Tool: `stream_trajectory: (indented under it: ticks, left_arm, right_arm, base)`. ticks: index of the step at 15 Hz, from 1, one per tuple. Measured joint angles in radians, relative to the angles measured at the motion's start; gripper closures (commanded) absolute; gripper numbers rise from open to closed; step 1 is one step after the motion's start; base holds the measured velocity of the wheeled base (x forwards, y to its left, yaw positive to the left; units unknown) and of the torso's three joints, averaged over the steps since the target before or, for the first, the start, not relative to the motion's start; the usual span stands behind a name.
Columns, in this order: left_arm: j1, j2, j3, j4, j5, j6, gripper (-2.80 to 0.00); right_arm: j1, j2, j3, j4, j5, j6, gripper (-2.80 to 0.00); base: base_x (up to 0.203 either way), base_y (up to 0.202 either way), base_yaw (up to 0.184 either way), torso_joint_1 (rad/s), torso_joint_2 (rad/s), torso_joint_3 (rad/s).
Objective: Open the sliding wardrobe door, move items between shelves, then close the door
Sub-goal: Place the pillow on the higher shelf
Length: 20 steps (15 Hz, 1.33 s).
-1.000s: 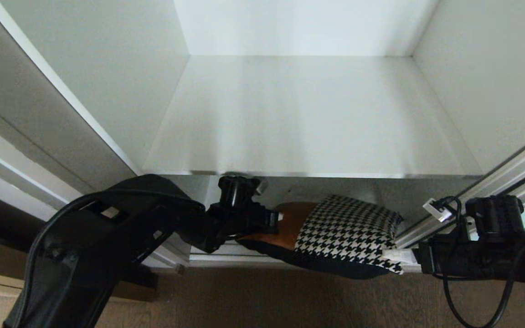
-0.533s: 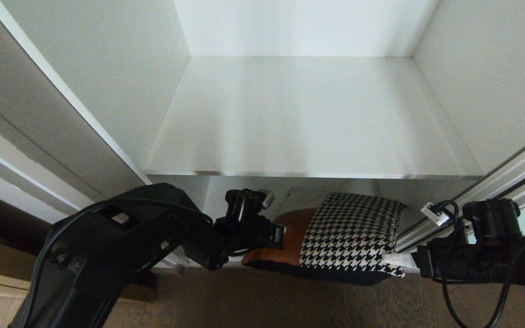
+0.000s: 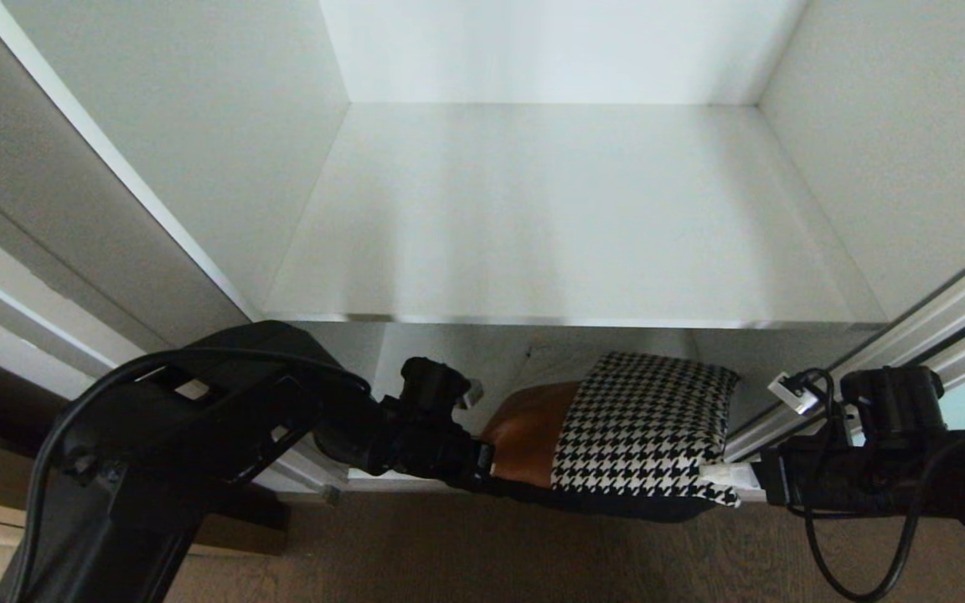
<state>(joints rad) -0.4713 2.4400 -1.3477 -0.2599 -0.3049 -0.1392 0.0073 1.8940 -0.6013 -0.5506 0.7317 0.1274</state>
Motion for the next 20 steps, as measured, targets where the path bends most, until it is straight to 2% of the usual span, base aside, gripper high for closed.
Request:
stream_trajectory:
  ticks: [2, 4, 6, 8, 11, 12, 13, 15, 19, 20]
  left_arm:
    - [0.004, 0.000, -0.024, 0.086, 0.023, -0.058, 0.00]
    - [0.017, 0.010, -0.043, 0.100, 0.070, -0.099, 0.00]
    - [0.021, 0.016, -0.069, 0.138, 0.106, -0.169, 0.00]
    - [0.024, 0.015, -0.055, 0.151, 0.136, -0.179, 0.00]
    - [0.023, 0.041, -0.084, 0.138, 0.266, -0.184, 0.00]
    - [0.024, 0.055, -0.111, 0.142, 0.310, -0.186, -2.80]
    - [0.023, 0.071, -0.132, 0.137, 0.337, -0.182, -2.80]
    - [0.023, 0.102, -0.167, 0.095, 0.339, -0.158, -2.80]
    - [0.032, 0.165, -0.178, -0.079, 0.277, 0.058, -2.80]
    - [0.036, 0.169, -0.173, -0.091, 0.248, 0.081, -2.80]
  right_arm:
    - [-0.005, 0.005, -0.004, 0.000, 0.000, 0.002, 0.00]
    - [-0.006, 0.011, -0.007, 0.000, 0.000, 0.002, 0.00]
    - [-0.006, 0.017, -0.008, 0.000, 0.000, 0.001, 0.00]
    - [-0.008, 0.023, -0.009, -0.009, 0.000, 0.002, 0.00]
    - [-0.016, 0.029, -0.008, -0.026, 0.000, 0.004, 0.00]
    - [-0.016, 0.029, -0.008, -0.025, 0.000, 0.004, 0.00]
    - [-0.016, 0.030, -0.007, -0.026, 0.001, 0.003, 0.00]
    - [-0.017, 0.031, -0.007, -0.026, 0.001, 0.003, 0.00]
    - [-0.016, 0.036, -0.007, -0.026, 0.001, 0.000, 0.00]
    - [-0.015, 0.039, -0.007, -0.026, 0.001, 0.000, 0.00]
  base:
    - [0.000, 0.000, 0.000, 0.000, 0.00, 0.000]
    - [0.000, 0.000, 0.000, 0.000, 0.00, 0.000]
    - [0.000, 0.000, 0.000, 0.000, 0.00, 0.000]
    - [0.000, 0.000, 0.000, 0.000, 0.00, 0.000]
    - [0.000, 0.000, 0.000, 0.000, 0.00, 0.000]
    - [0.000, 0.000, 0.000, 0.000, 0.00, 0.000]
    - [0.000, 0.000, 0.000, 0.000, 0.00, 0.000]
    - [0.000, 0.000, 0.000, 0.000, 0.00, 0.000]
    - [0.000, 0.000, 0.000, 0.000, 0.00, 0.000]
    - [0.000, 0.000, 0.000, 0.000, 0.00, 0.000]
